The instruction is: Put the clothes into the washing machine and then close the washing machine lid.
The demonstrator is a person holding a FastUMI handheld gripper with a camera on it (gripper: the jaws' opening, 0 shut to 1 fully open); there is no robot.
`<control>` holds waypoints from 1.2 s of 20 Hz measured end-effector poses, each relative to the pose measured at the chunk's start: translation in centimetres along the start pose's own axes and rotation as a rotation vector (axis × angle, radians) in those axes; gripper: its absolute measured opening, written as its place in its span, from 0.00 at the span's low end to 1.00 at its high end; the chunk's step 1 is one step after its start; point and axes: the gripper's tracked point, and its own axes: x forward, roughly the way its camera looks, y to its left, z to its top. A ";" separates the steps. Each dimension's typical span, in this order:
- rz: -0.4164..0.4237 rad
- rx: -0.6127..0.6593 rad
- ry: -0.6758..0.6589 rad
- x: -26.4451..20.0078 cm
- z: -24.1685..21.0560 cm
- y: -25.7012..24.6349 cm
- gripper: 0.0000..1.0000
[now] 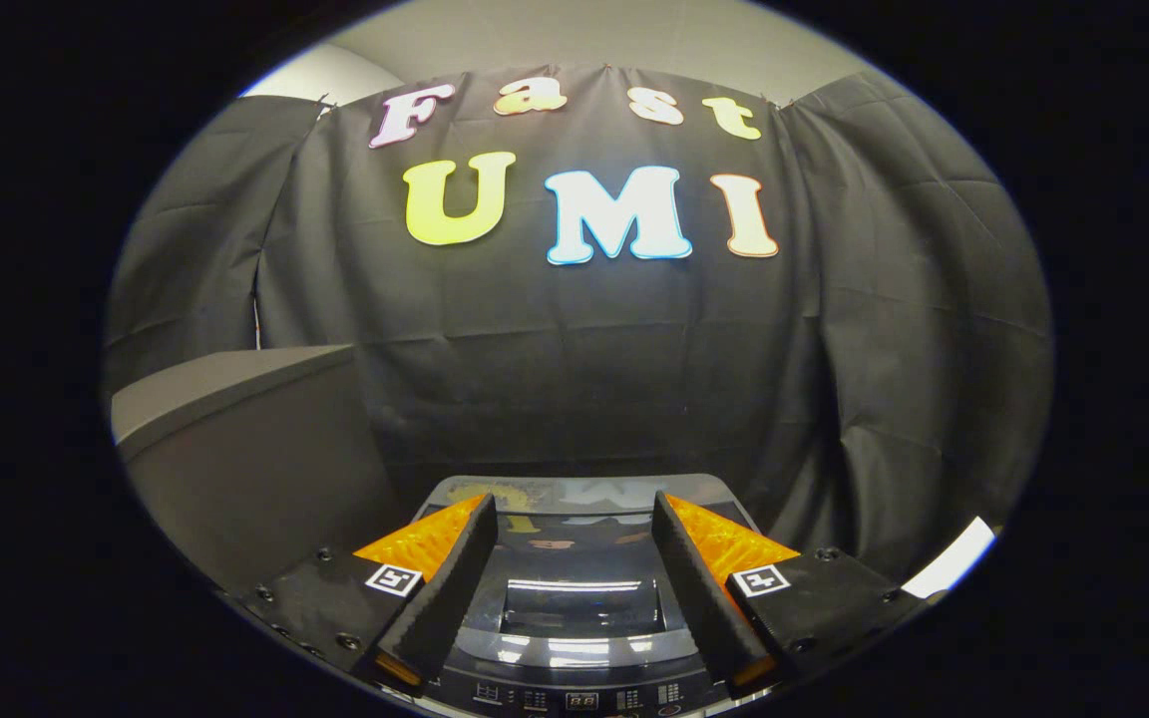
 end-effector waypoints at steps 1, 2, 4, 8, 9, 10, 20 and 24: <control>-0.002 0.007 -0.017 -0.5 0.8 -0.1 0.97; 0.000 0.011 -0.037 -1.6 2.0 0.3 0.97; -0.003 0.014 -0.062 -4.4 3.2 1.5 0.97; -0.019 0.024 -0.104 -8.3 5.5 2.2 0.97; -0.024 0.024 -0.112 -9.4 6.0 2.5 0.97; -0.030 0.024 -0.124 -10.6 6.6 2.6 0.97; -0.056 0.024 -0.226 -22.4 8.8 4.9 0.97; -0.063 0.004 -0.251 -26.2 9.2 4.9 0.96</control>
